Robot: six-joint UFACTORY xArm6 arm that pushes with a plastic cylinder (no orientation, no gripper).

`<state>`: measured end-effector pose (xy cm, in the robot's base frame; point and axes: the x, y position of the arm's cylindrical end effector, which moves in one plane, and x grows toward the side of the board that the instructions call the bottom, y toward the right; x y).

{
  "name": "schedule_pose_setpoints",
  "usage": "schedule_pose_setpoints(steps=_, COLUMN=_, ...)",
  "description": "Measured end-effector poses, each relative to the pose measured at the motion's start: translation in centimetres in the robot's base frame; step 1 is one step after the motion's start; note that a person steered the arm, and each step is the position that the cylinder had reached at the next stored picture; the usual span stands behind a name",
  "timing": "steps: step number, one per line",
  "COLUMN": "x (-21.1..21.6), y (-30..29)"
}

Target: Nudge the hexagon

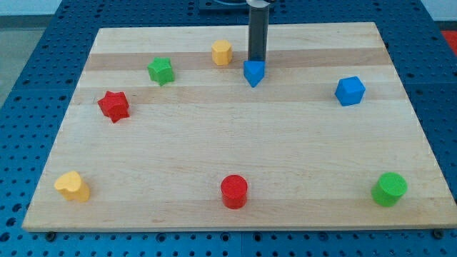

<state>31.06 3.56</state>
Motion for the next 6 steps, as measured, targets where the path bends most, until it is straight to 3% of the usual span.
schedule_pose_setpoints(steps=1, x=-1.1, y=1.2)
schedule_pose_setpoints(steps=2, x=-6.2, y=1.2)
schedule_pose_setpoints(steps=3, x=-7.5, y=-0.3)
schedule_pose_setpoints(steps=6, x=-6.1, y=-7.9)
